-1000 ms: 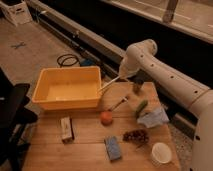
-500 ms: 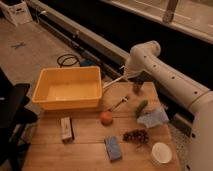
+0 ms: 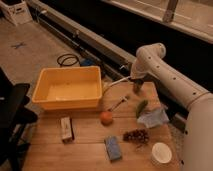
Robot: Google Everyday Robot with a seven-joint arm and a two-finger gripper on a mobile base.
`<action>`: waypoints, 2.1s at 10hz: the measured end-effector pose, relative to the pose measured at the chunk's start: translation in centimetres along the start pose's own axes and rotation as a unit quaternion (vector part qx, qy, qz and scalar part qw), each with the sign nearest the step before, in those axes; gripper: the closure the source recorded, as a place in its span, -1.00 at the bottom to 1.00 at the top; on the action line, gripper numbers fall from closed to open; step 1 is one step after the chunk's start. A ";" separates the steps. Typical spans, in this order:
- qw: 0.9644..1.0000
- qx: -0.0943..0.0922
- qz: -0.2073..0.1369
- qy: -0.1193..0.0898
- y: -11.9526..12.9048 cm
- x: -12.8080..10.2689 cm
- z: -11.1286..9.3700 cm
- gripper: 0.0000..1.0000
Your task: Place brush in metal cup
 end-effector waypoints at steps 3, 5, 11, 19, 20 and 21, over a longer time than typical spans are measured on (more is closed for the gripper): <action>1.000 -0.001 -0.025 -0.011 -0.3 -0.5 1.9 1.00; 0.998 -0.011 -0.055 -0.013 -0.4 -1.3 3.2 1.00; 0.999 -0.036 -0.038 0.007 0.7 1.2 6.1 1.00; 0.998 -0.047 -0.033 0.007 1.3 0.6 6.5 0.03; 0.998 -0.047 -0.032 0.007 1.3 0.7 6.4 -0.11; 0.998 -0.046 -0.030 0.008 1.3 0.8 6.2 -0.37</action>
